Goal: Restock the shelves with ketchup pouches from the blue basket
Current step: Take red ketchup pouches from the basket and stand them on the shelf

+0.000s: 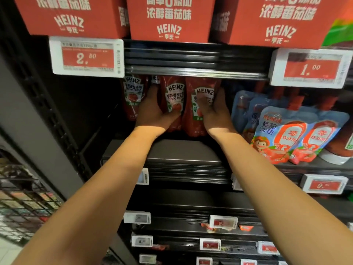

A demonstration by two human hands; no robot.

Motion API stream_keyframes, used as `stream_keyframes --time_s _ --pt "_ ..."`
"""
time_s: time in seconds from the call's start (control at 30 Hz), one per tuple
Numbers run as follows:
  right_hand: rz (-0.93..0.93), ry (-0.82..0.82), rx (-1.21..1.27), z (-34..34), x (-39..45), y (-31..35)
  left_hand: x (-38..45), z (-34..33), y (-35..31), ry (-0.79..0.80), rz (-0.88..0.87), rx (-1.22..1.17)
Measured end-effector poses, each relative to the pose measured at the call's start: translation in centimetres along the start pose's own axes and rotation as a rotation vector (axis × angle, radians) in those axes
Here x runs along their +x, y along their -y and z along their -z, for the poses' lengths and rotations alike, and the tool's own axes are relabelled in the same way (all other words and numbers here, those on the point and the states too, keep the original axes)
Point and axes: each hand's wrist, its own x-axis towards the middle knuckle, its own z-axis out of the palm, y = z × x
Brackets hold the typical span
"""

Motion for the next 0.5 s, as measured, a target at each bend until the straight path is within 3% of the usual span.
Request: stream_keyframes --time_s 0.2,0.5 --pt "0.089 -0.038 -0.349 0.2 -0.9 -0.6 -0.4 0.0 0.4 -0.069 -0.021 0.114" --pt "0.109 -0.230 -0.561 -0.8 -0.7 0.3 -0.6 -0.1 0.5 -0.105 -0.038 0.115"
